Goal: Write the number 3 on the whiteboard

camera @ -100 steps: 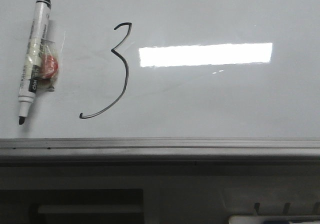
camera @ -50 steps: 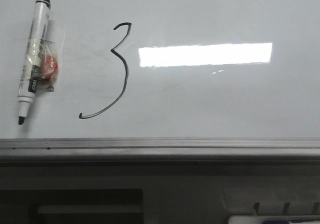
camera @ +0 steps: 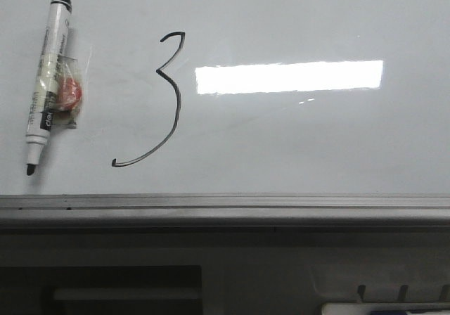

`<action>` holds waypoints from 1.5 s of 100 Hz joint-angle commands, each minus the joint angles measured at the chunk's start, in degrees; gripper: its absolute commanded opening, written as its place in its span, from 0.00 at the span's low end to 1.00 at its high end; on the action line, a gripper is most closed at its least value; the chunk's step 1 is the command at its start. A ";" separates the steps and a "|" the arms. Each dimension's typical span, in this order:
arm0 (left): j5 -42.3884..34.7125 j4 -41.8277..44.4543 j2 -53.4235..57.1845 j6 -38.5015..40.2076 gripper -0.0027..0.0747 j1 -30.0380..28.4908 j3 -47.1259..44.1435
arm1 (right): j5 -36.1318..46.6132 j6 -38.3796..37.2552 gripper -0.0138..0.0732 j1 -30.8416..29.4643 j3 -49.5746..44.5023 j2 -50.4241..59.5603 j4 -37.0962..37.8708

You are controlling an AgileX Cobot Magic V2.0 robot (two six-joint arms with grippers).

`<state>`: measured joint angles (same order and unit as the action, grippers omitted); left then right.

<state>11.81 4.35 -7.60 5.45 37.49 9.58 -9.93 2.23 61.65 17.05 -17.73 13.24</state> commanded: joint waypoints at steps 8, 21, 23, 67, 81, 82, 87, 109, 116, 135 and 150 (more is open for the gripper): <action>-4.57 -0.15 -0.60 0.06 0.01 -2.61 1.04 | 4.53 0.00 0.09 -0.30 1.54 -0.23 0.10; -4.42 -0.15 -0.60 0.06 0.01 -9.45 1.04 | 4.53 0.00 0.09 -0.30 1.54 -0.23 0.10; -4.42 -0.15 -0.60 0.06 0.01 -10.76 1.04 | 4.53 0.00 0.09 -0.30 1.54 -0.23 0.10; -4.10 -5.48 9.40 -4.08 0.01 -32.31 -6.21 | 4.53 0.00 0.09 -0.30 1.54 -0.23 0.10; -4.02 -6.65 9.29 -4.08 0.01 -34.23 -8.80 | 4.53 0.00 0.09 -0.30 1.54 -0.23 0.10; -4.02 -6.78 9.29 -4.08 0.01 -34.34 -9.10 | 4.53 0.00 0.09 -0.30 1.54 -0.23 0.10; -4.23 -7.08 9.29 -4.08 0.01 -34.36 -10.33 | 4.53 0.00 0.09 -0.30 1.54 -0.23 0.10; 4.67 -6.55 9.39 -4.08 0.01 -35.50 -10.24 | 4.53 0.00 0.09 -0.30 1.54 -0.23 0.10; 4.95 -6.42 9.39 -4.08 0.01 -35.71 -10.24 | 4.53 0.00 0.09 -0.30 1.54 -0.23 0.10; 4.84 -6.42 9.29 -4.08 0.01 -35.71 -10.24 | 4.53 0.00 0.09 -0.30 1.54 -0.23 0.10; 4.84 -6.42 9.29 -4.08 0.01 -35.71 -10.24 | 4.53 0.00 0.09 -0.30 1.54 -0.23 0.10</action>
<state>19.25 -1.90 0.25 1.23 2.00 0.00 -9.89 2.20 61.65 17.05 -17.73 13.24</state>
